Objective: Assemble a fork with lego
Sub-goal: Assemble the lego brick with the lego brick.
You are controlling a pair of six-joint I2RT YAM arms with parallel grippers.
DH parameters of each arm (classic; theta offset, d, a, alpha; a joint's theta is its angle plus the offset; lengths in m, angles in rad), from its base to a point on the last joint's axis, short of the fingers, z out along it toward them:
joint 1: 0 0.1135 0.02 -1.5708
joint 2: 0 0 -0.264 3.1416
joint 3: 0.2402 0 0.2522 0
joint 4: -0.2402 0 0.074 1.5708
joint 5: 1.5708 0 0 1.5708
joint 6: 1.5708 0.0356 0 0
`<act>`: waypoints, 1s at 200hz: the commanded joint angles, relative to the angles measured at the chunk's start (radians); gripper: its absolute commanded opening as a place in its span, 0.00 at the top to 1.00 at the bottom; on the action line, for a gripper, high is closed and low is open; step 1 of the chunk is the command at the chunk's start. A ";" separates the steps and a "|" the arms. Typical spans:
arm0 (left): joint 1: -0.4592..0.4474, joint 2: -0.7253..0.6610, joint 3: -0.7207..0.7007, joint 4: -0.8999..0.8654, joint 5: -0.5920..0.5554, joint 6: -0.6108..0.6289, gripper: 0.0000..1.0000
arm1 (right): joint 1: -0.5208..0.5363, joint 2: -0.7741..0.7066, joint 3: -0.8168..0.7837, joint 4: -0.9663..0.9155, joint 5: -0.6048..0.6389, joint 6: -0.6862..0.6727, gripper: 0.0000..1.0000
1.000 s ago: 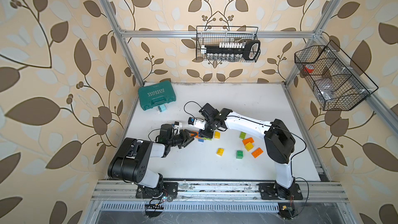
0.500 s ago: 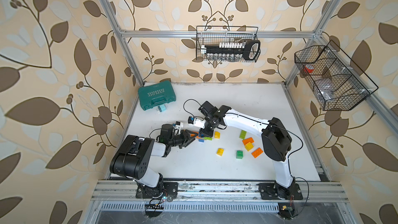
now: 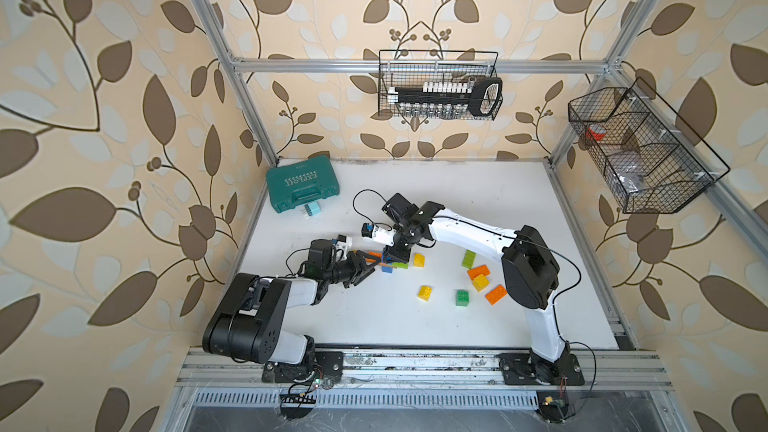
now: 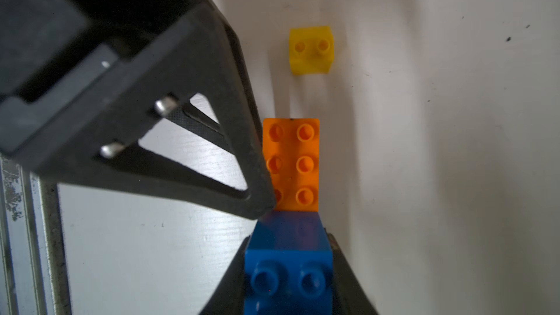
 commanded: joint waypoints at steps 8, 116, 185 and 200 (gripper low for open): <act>0.020 -0.090 0.039 -0.140 -0.032 0.059 0.46 | 0.004 0.100 -0.111 -0.094 0.136 -0.035 0.82; 0.181 -0.328 0.025 -0.381 -0.091 0.122 0.45 | 0.012 -0.041 -0.035 0.020 -0.023 -0.088 0.84; 0.189 -0.325 0.018 -0.372 -0.087 0.120 0.44 | 0.005 -0.016 -0.004 0.025 -0.061 -0.081 0.84; 0.189 -0.327 0.018 -0.375 -0.088 0.119 0.44 | 0.005 -0.004 -0.024 0.028 -0.052 -0.079 0.84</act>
